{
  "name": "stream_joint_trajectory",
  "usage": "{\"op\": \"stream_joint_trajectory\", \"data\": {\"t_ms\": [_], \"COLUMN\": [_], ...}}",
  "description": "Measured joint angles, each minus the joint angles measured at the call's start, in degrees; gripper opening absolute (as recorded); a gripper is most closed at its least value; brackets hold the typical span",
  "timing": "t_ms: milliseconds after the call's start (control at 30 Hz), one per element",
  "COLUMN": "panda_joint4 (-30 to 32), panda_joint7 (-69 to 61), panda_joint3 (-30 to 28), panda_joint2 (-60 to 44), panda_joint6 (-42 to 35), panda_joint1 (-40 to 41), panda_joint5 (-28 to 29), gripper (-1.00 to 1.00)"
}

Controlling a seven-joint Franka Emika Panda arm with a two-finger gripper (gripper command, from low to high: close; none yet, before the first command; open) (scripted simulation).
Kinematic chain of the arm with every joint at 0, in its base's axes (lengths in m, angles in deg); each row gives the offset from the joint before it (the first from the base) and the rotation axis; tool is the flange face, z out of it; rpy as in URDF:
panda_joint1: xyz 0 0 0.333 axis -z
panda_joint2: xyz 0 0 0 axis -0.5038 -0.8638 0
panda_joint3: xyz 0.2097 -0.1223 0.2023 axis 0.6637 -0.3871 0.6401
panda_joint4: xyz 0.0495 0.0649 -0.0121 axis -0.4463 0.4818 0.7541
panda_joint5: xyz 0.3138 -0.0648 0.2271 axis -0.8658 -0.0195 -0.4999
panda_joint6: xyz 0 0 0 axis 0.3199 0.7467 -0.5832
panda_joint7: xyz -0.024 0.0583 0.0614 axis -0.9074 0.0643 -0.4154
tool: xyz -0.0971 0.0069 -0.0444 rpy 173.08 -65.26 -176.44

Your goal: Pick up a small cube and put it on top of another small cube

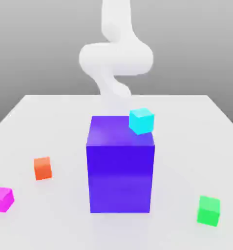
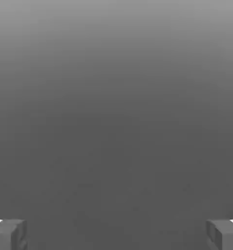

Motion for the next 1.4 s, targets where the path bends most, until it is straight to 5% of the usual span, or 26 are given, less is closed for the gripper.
{"op": "stream_joint_trajectory", "data": {"t_ms": [333,600,867,1033,1067,1267,1400], "panda_joint4": [3.3,5.8,8.1,6.2,5.9,5.7,7.2], "panda_joint7": [-12.1,-25.5,-40.3,-46.8,-47.6,-47.9,-44.5], "panda_joint3": [-12.0,-20.1,-20.9,-14.1,-13.0,-12.4,-16.6], "panda_joint2": [-20.7,-37.6,-55.1,-65.5,-66.8,-67.5,-61.8], "panda_joint6": [8.4,14.8,20.8,27.7,28.7,29.1,25.0], "panda_joint1": [2.1,6.4,15.5,22.0,22.9,23.4,20.2], "panda_joint5": [-0.9,-7.0,-15.2,-22.6,-23.5,-23.9,-19.4], "gripper": [0.00,0.00,0.00,0.00,-1.00,-1.00,-1.00]}}
